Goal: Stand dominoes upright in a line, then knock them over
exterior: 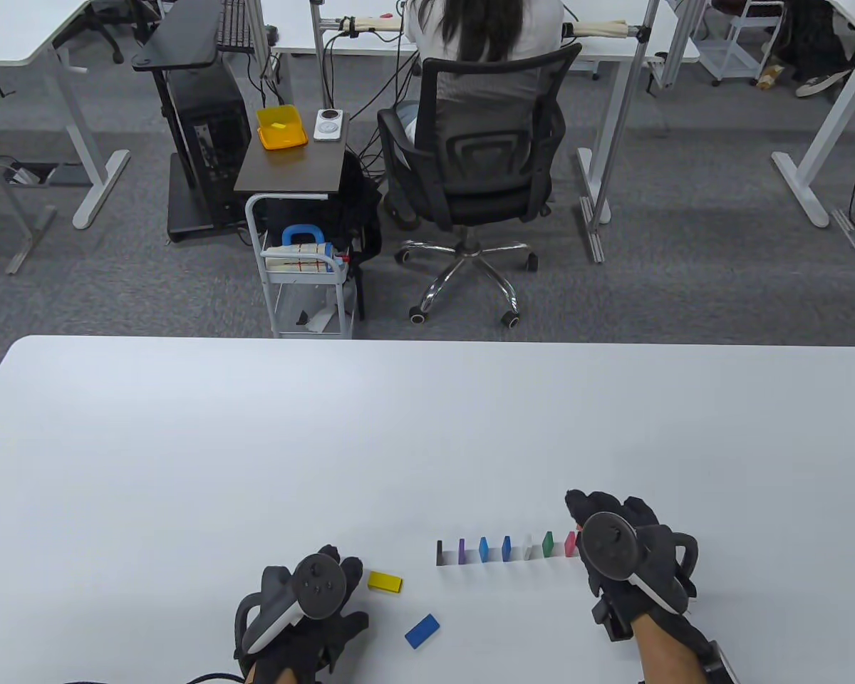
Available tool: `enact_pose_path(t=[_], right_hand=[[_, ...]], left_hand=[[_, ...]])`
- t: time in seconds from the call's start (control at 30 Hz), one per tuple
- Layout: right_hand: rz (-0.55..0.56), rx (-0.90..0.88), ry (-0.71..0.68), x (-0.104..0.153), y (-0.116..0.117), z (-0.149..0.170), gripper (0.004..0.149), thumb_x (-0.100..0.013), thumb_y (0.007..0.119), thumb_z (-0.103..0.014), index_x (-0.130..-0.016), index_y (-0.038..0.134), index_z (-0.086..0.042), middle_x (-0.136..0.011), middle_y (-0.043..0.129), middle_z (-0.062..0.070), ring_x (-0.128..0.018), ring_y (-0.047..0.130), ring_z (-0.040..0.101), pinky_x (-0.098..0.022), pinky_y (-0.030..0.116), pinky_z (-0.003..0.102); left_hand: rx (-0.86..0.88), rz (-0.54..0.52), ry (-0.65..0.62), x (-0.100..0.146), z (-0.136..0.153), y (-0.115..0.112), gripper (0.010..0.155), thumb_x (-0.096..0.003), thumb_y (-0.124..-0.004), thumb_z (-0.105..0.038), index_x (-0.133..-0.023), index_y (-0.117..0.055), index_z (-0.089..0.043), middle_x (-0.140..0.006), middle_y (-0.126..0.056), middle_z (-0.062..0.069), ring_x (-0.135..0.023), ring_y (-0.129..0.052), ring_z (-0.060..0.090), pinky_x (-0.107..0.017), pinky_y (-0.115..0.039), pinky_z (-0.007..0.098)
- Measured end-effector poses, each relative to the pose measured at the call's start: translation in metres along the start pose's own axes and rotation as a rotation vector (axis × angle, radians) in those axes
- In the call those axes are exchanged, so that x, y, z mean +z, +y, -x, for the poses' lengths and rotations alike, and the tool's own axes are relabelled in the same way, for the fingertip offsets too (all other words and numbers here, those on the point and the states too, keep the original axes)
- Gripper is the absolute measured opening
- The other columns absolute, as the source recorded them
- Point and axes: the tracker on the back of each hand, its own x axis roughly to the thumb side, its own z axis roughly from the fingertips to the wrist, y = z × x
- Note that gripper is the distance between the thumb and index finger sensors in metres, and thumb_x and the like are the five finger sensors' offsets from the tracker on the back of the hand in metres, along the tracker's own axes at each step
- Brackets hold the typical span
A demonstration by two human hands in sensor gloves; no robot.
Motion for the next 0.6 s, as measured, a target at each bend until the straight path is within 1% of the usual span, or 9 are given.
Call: enact_pose_path(t=[0.07,0.1,0.27,0.6], right_hand=[[-0.041,0.027,0.034,-0.003,0.013,0.006,0.073,-0.033,0.101,-0.024,-0.099,0.071,-0.026,-0.084,0.092,0.004,-0.049,0.104,0.018,-0.069,0.072,0.054],[-0.066,0.046,0.052,-0.005,0.018,0.008,0.072,-0.033,0.101,-0.024,-0.099,0.071,-0.027,-0.085,0.092,0.003,-0.05,0.104,0.018,-0.069,0.072,0.054],[-0.105,0.106,0.074,-0.007,0.033,0.013,0.072,-0.033,0.101,-0.022,-0.098,0.072,-0.027,-0.085,0.093,0.001,-0.051,0.104,0.017,-0.07,0.071,0.055],[-0.132,0.177,0.097,-0.01,0.048,0.013,0.071,-0.033,0.101,-0.021,-0.097,0.073,-0.027,-0.084,0.093,0.0,-0.052,0.103,0.018,-0.07,0.07,0.055]], left_hand=[[-0.001,0.001,0.0,0.0,0.0,0.0,0.074,-0.0395,-0.079,-0.053,-0.104,-0.047,-0.035,-0.121,-0.036,0.008,-0.11,-0.045,0.043,-0.081,-0.048,0.06],[0.001,-0.001,-0.001,0.001,0.0,0.0,0.074,-0.0395,-0.079,-0.053,-0.104,-0.047,-0.035,-0.121,-0.036,0.008,-0.11,-0.045,0.043,-0.081,-0.048,0.06],[0.009,-0.01,-0.001,0.001,0.001,0.002,0.074,-0.0395,-0.079,-0.052,-0.104,-0.047,-0.035,-0.121,-0.036,0.008,-0.11,-0.045,0.043,-0.081,-0.048,0.06],[0.002,-0.009,-0.004,0.002,-0.001,0.002,0.074,-0.0394,-0.079,-0.052,-0.104,-0.047,-0.035,-0.122,-0.036,0.008,-0.11,-0.045,0.043,-0.081,-0.048,0.06]])
